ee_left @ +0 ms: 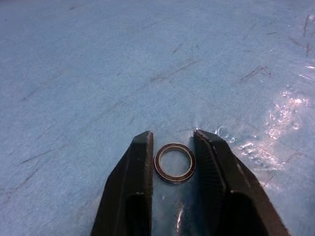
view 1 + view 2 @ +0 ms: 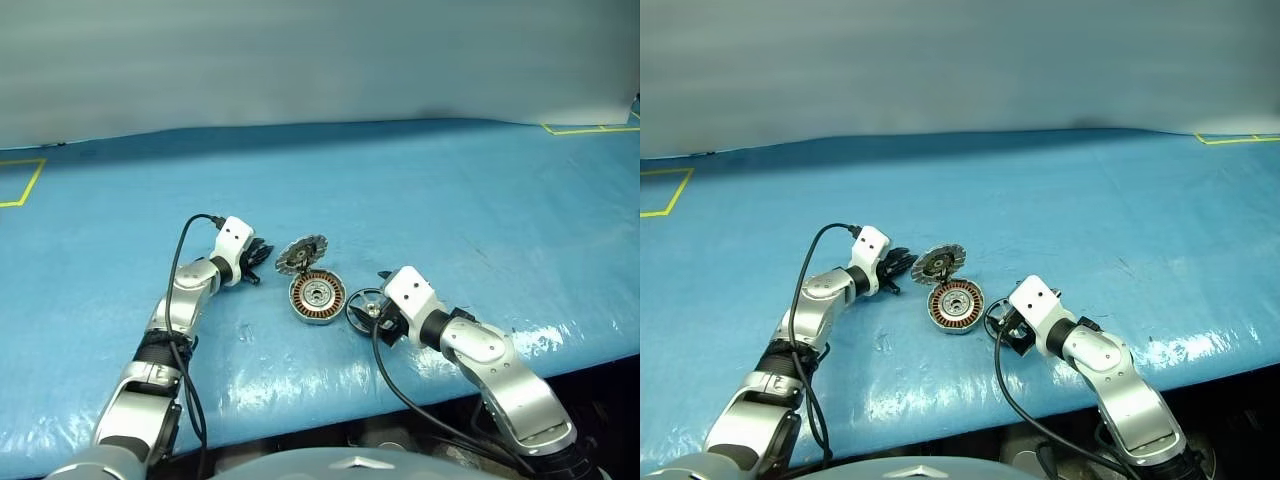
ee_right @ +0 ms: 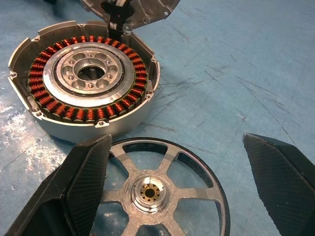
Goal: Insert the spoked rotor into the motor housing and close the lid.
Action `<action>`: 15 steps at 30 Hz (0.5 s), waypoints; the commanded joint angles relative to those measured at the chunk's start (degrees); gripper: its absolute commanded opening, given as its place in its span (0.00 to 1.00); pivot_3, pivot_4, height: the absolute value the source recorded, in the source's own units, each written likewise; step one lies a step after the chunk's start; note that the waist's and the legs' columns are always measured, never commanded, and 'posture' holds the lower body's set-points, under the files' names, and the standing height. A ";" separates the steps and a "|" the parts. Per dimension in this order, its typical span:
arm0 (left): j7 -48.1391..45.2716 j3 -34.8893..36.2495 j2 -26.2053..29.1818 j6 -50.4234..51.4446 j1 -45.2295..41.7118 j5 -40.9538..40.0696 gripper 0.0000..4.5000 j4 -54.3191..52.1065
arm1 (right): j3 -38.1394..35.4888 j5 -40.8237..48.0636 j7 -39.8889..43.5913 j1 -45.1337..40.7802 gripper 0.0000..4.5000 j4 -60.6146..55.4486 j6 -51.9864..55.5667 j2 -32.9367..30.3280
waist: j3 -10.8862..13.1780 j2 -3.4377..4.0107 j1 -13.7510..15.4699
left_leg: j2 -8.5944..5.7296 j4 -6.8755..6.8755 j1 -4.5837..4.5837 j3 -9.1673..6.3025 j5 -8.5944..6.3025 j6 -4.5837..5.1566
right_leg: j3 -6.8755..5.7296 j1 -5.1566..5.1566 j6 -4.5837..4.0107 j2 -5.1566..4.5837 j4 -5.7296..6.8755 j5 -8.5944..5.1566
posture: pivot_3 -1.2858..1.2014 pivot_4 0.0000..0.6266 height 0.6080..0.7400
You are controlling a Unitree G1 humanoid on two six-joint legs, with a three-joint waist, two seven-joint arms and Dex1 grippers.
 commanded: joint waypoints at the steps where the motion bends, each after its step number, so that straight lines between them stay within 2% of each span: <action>1: -0.63 -1.51 1.30 2.40 2.98 2.03 0.14 3.78 | 0.03 -0.66 0.05 -0.36 1.00 -1.35 -0.72 -0.46 | -0.07 0.04 -0.03 | 0.00 0.00 0.00 0.00 0.00 0.00 | 0.00 0.00 0.00 0.00 0.00 0.00 | 0.52 0.24 1.00; 8: -1.12 -1.40 2.05 1.72 3.77 2.09 0.14 2.95 | 0.01 -0.77 0.12 -0.34 1.00 -1.39 -0.63 -0.40 | -0.10 0.05 -0.12 | 0.01 -0.09 0.05 0.04 0.00 0.00 | 0.04 -0.01 -0.02 0.01 0.00 -0.02 | 0.52 0.24 1.00; 11: -3.55 0.43 2.61 -7.19 6.56 -0.49 0.14 -3.14 | -0.67 -0.03 0.23 -0.15 1.00 -2.08 -0.92 0.00 | -0.10 0.05 -0.31 | 0.04 -0.19 0.06 0.11 0.00 0.00 | 0.12 -0.08 -0.03 0.02 0.00 -0.02 | 0.52 0.24 1.00; 15: -8.91 4.39 3.00 -10.49 10.50 -7.90 0.14 -11.61 | -3.05 1.74 0.24 0.43 1.00 -2.79 -2.81 0.88 | -0.03 0.01 0.04 | 0.06 -0.29 -0.14 0.13 0.05 -0.10 | 0.13 -0.33 -0.04 -0.01 -0.03 -0.01 | 0.52 0.24 1.00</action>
